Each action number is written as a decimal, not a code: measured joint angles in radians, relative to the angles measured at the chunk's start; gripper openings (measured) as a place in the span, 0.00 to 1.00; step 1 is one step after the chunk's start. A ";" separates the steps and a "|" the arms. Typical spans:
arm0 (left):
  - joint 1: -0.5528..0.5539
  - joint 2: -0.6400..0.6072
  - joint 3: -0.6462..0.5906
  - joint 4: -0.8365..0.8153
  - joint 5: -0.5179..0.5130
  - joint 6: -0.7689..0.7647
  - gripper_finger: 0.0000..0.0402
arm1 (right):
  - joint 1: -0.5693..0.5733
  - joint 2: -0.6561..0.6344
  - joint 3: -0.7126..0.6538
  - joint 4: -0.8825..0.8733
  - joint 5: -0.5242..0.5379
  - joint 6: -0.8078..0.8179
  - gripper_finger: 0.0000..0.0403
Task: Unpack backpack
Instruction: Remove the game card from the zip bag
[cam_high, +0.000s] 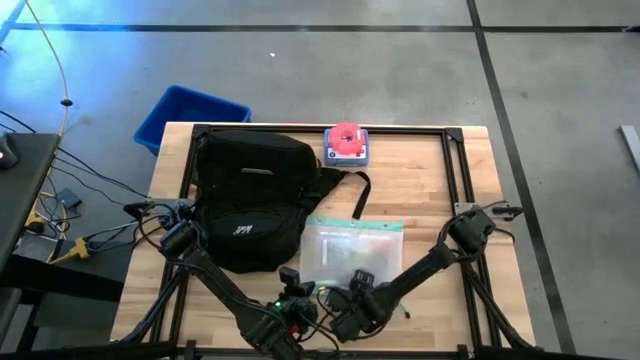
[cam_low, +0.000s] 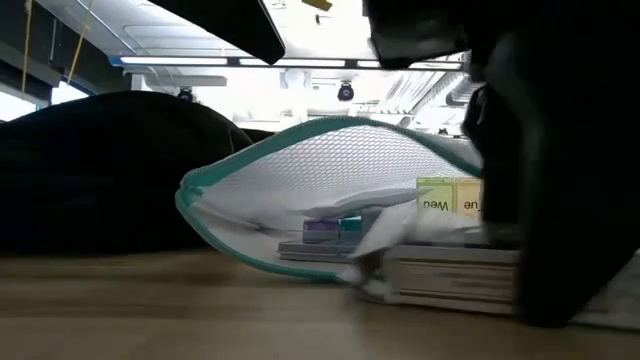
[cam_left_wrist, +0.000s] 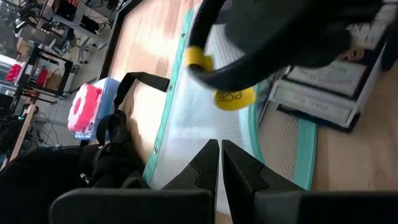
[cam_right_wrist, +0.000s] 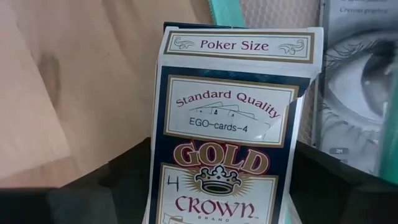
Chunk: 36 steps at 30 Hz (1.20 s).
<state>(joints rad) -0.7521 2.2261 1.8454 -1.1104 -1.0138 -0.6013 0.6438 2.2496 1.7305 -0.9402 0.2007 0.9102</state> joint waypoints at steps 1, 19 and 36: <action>0.001 0.000 0.000 0.000 0.000 0.000 0.00 | 0.010 0.000 0.019 -0.039 -0.001 -0.001 0.70; 0.006 0.000 0.000 -0.002 0.009 -0.026 0.00 | 0.033 -0.087 0.434 -0.608 0.204 -0.096 0.70; -0.002 0.000 -0.001 -0.011 0.018 -0.060 0.00 | -0.848 -0.650 -0.759 0.115 0.166 -0.200 0.70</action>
<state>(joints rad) -0.7540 2.2257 1.8446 -1.1214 -0.9955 -0.6613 -0.2045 1.6000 0.9710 -0.8253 0.3667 0.7100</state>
